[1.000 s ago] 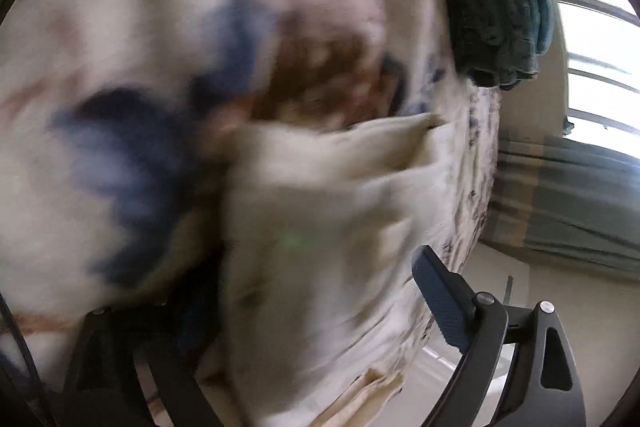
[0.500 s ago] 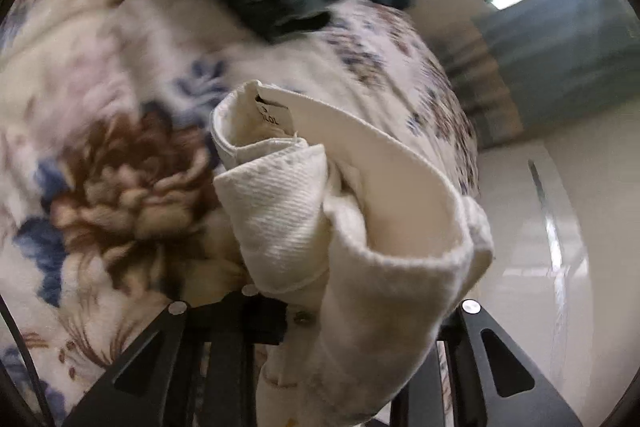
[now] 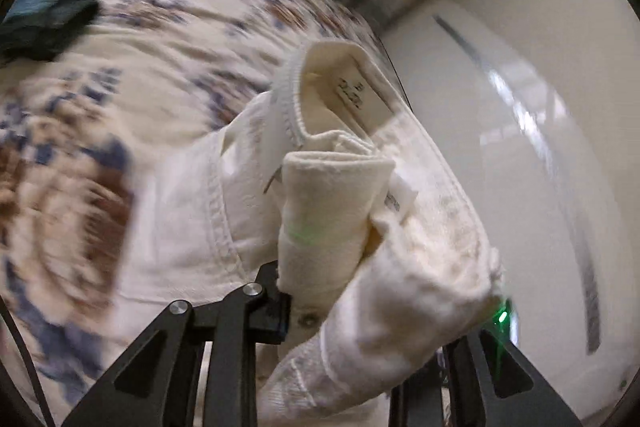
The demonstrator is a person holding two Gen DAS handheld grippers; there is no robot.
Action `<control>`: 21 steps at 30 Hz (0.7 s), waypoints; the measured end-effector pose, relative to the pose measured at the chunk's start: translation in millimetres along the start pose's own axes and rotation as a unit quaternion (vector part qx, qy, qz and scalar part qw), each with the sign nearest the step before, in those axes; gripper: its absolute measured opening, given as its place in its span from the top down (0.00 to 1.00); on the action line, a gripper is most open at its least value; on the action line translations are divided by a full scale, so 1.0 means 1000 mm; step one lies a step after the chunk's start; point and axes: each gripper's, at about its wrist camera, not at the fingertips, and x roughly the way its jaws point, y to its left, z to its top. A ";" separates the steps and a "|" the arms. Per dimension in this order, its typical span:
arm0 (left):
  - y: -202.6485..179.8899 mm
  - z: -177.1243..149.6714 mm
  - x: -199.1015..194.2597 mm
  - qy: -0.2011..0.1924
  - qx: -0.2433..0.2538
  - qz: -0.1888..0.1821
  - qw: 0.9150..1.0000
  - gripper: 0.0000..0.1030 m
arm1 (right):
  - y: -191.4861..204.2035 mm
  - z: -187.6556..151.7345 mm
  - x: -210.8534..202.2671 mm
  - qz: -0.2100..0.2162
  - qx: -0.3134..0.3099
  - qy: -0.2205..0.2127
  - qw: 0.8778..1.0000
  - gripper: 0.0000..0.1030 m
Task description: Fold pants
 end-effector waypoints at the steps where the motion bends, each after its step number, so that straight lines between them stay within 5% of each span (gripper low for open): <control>1: -0.022 -0.013 0.019 0.016 0.025 0.001 1.000 0.80 | -0.020 0.004 0.000 -0.010 0.012 -0.003 1.000 0.07; 5: -0.078 -0.062 0.086 0.084 0.118 0.027 0.989 0.80 | -0.086 0.002 0.003 -0.035 0.057 -0.002 0.998 0.07; 9: -0.095 -0.110 0.141 0.148 0.196 0.073 0.967 0.79 | -0.137 0.000 0.007 -0.047 0.098 0.005 0.994 0.07; 15: -0.104 -0.094 0.136 0.167 0.214 0.102 0.957 0.68 | -0.188 -0.001 -0.001 -0.016 0.114 0.004 0.993 0.07; 16: -0.109 -0.095 0.129 0.175 0.211 0.100 0.957 0.50 | -0.198 0.001 -0.009 0.001 0.106 -0.005 0.994 0.07; 17: -0.110 -0.090 0.125 0.180 0.205 0.088 0.958 0.21 | -0.201 0.005 -0.013 0.016 0.095 -0.012 0.995 0.07; 18: -0.108 -0.088 0.118 0.179 0.199 0.078 0.960 0.06 | -0.205 0.008 -0.018 0.027 0.088 -0.018 0.996 0.07; 21: -0.109 -0.085 0.095 0.193 0.184 0.062 0.962 0.00 | -0.204 0.024 -0.033 0.098 0.069 -0.024 0.992 0.07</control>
